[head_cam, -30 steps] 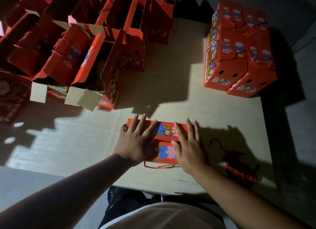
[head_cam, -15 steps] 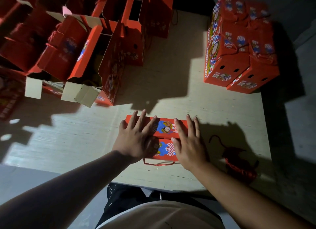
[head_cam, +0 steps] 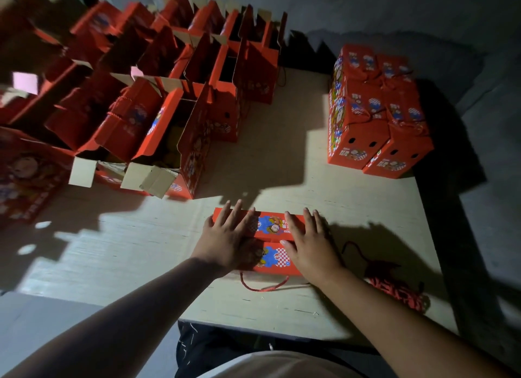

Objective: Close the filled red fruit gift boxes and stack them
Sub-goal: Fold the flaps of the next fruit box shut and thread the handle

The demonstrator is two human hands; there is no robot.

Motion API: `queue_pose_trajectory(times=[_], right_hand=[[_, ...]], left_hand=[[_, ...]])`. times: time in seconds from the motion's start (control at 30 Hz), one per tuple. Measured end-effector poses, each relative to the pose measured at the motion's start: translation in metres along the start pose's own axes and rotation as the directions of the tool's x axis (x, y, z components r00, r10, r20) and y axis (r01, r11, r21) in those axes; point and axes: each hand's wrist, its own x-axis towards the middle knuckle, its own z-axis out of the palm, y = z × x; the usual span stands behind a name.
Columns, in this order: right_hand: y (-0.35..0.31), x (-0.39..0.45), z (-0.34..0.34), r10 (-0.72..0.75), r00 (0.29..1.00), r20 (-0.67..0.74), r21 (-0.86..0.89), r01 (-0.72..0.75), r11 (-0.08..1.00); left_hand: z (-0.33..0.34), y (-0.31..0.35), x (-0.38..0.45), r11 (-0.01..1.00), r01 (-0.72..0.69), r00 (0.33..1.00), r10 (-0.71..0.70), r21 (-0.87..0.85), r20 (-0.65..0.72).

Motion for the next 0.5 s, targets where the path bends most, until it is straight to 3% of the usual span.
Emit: queue_pose_trajectory(times=[0.3, 0.5], right_hand=[[0.004, 0.008, -0.009, -0.096, 0.995, 0.037, -0.209, 0.101, 0.973], [0.003, -0.005, 0.0, -0.052, 0.999, -0.001, 0.003, 0.052, 0.999]], left_hand=[[-0.007, -0.005, 0.0, 0.996, -0.035, 0.997, 0.029, 0.083, 0.069], [-0.009, -0.01, -0.005, 0.999, -0.05, 0.996, 0.05, -0.007, 0.08]])
